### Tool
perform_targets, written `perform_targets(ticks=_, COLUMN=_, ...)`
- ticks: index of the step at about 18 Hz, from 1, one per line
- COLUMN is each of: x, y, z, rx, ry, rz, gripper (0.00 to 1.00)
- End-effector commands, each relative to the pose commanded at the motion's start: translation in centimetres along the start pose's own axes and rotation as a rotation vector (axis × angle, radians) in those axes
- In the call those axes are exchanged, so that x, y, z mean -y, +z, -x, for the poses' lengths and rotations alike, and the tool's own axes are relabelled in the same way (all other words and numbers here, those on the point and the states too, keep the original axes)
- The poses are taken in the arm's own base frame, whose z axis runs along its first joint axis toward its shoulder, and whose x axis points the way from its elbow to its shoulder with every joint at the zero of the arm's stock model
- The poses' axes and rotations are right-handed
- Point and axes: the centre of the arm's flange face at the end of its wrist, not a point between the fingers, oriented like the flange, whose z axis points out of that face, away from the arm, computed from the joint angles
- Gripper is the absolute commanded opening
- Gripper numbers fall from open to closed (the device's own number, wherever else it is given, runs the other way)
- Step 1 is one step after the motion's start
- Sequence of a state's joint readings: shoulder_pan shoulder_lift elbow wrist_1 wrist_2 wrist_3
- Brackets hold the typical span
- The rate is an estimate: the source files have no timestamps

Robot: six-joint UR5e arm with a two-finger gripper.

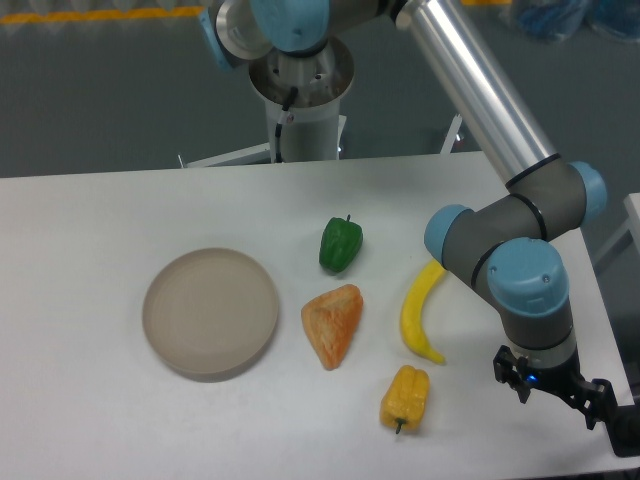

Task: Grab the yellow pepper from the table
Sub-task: 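Move the open gripper over the small yellow pepper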

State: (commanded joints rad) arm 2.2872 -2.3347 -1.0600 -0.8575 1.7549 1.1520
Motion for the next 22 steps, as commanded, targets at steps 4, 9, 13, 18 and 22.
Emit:
perform_targets(ticks=4, x=0.0, y=-0.5, z=0.1, rx=0.002, ry=0.001, rz=-0.006, gripper=1.00)
perform_targets(ticks=9, x=-0.4, y=-2.0, z=0.1, rx=-0.006, ry=-0.018, rz=-0.037, gripper=1.00)
perform_targets(ticks=13, x=-0.8, y=-4.7, z=-1.1, rx=-0.048, ry=-0.130, rz=-0.097, gripper=1.00)
perform_targets(ticks=18, x=-1.4, y=-7.6, z=-5.4, rx=-0.177, ry=-0.392, rz=-0.178, gripper=1.00)
perform_targets(ticks=22, x=0.2, y=-5.8, z=-9.4, rx=-0.258, ry=-0.423, rz=-0.161, gripper=1.00)
